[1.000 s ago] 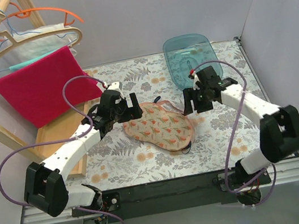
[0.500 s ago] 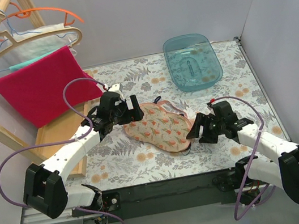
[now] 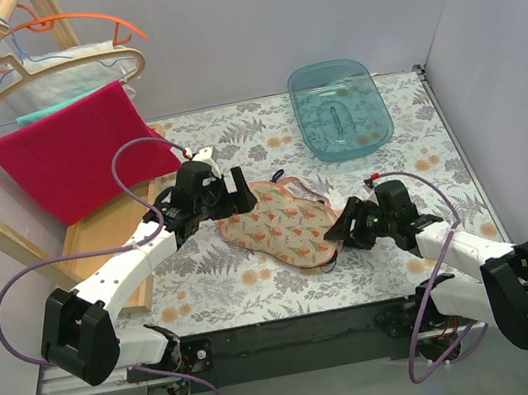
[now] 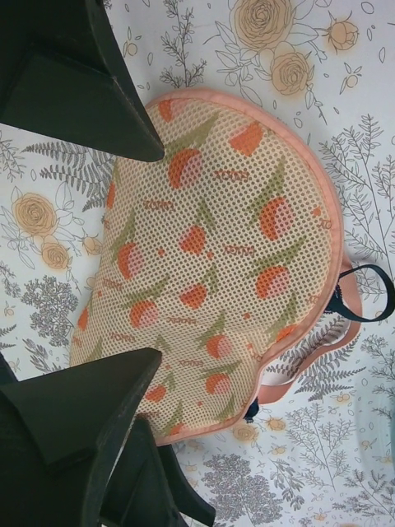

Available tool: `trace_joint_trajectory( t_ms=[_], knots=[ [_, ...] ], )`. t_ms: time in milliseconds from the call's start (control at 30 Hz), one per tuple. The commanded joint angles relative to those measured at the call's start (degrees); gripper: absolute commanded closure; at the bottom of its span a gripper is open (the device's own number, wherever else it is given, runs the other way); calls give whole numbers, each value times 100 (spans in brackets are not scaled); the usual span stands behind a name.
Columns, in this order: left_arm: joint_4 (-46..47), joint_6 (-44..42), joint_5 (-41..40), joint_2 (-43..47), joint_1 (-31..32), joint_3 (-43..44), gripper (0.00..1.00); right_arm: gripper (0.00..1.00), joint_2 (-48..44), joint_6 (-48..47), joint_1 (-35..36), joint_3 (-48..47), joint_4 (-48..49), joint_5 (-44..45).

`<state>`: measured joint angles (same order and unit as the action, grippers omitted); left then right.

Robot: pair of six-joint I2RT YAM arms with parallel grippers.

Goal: Place the bra in the laundry bag and zip it closed
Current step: Adjust the laundry bag at the center of the board.

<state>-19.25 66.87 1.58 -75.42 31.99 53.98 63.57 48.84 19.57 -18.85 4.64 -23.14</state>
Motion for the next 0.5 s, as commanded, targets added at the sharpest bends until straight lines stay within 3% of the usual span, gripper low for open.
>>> trace_joint_trajectory(
  t_ms=[0,200,333,467],
  knots=[
    [52,10,88,194,-26,-54,2,45,68,-190,-93,-136,423,-59],
    [9,-7,26,247,-26,-54,2,67,322,-743,-699,-320,423,-691],
    [-26,-78,-27,256,-26,-54,2,78,1006,-1490,-973,-803,283,-1857],
    [-44,-113,-27,264,-26,-28,2,82,2182,-3068,-921,-2232,-1521,-2143]
  ],
)
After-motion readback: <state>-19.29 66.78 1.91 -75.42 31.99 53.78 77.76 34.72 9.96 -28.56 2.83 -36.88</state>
